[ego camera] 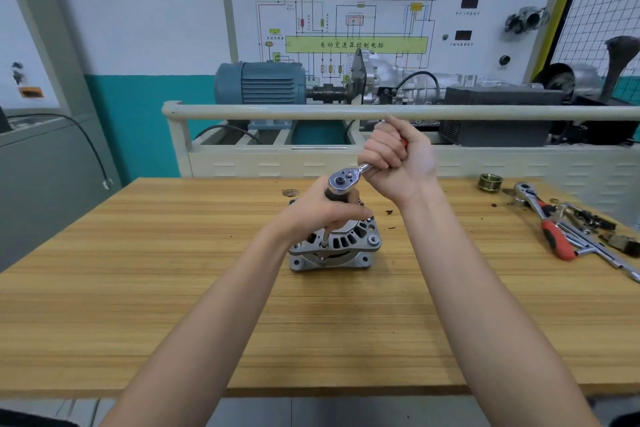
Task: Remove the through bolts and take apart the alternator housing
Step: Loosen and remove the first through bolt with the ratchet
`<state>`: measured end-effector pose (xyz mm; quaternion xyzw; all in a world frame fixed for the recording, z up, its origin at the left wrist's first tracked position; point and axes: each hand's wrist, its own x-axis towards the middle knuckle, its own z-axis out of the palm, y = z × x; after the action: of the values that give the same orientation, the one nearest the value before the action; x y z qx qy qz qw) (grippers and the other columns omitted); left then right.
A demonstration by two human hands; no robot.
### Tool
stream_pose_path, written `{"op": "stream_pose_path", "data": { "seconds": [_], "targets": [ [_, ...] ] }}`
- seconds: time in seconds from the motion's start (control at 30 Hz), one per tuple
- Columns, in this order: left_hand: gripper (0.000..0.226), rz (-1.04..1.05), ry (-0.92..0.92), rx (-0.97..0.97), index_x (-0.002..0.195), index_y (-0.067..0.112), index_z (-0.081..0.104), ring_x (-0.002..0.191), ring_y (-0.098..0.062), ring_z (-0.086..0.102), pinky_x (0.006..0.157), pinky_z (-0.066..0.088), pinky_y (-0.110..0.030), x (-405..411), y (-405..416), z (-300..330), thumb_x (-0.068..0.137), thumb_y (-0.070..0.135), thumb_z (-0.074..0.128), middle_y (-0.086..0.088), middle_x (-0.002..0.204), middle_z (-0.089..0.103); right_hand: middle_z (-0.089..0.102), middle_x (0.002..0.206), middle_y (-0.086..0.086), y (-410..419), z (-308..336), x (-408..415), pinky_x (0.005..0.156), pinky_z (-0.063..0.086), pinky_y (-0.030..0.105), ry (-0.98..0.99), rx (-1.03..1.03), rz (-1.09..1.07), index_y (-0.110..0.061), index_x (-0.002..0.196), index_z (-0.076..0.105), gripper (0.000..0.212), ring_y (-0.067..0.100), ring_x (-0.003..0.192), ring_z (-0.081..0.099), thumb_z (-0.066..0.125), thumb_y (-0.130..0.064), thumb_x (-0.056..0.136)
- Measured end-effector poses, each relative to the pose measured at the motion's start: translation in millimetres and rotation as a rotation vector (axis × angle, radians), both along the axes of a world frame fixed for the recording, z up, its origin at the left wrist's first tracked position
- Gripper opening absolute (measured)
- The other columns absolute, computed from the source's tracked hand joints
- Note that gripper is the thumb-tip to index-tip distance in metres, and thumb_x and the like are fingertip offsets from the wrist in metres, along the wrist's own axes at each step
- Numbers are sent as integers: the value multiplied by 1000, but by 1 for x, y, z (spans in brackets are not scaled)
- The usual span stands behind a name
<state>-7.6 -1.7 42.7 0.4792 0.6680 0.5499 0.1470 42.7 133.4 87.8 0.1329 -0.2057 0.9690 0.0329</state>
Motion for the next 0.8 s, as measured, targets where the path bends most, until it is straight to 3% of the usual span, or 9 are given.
{"op": "stream_pose_path", "data": {
  "seconds": [0.13, 0.3, 0.4, 0.47, 0.67, 0.8],
  "targets": [
    [46, 155, -29, 117, 45, 20, 41, 39, -9, 29, 45, 28, -19, 2, 9, -10, 78, 1, 66, 6, 42, 34, 25, 32, -6, -3, -6, 1, 36, 18, 19, 21, -90, -50, -15, 44, 36, 41, 7, 32, 12, 42, -15, 85],
    [37, 415, -53, 394, 54, 10, 38, 47, -9, 26, 46, 24, -24, 8, 23, -25, 77, -12, 57, 5, 49, 32, 22, 35, -7, -25, -29, 27, 36, 20, 20, 91, -229, -425, -17, 45, 36, 49, 8, 30, 19, 35, -17, 94],
    [44, 499, -89, 476, 50, 18, 36, 46, -4, 27, 44, 24, -19, 12, 30, -28, 75, -11, 58, 14, 45, 34, 22, 36, -5, -35, -34, 38, 38, 25, 21, 143, -211, -543, -18, 46, 37, 39, 10, 32, 20, 40, -17, 85],
    [47, 446, -73, 393, 49, 23, 37, 46, -5, 29, 45, 26, -19, 10, 26, -27, 75, -8, 61, 12, 46, 35, 22, 36, -6, -29, -30, 36, 37, 24, 21, 118, -189, -500, -18, 45, 37, 44, 9, 31, 20, 37, -17, 89],
    [29, 13, 86, -104, 52, 10, 51, 47, -17, 42, 53, 37, -27, -3, -3, 2, 75, 15, 69, -5, 48, 48, 24, 33, -6, -1, -4, 8, 40, 17, 19, -29, -50, -84, -15, 45, 36, 39, 7, 34, 12, 41, -15, 84],
    [45, 8, -61, -10, 48, 17, 40, 41, -12, 30, 44, 26, -21, -3, 4, 0, 83, -1, 62, 4, 43, 35, 25, 34, -7, -2, -3, 4, 37, 18, 19, -23, -97, -96, -15, 45, 36, 39, 7, 30, 16, 42, -15, 83]
  ]
}}
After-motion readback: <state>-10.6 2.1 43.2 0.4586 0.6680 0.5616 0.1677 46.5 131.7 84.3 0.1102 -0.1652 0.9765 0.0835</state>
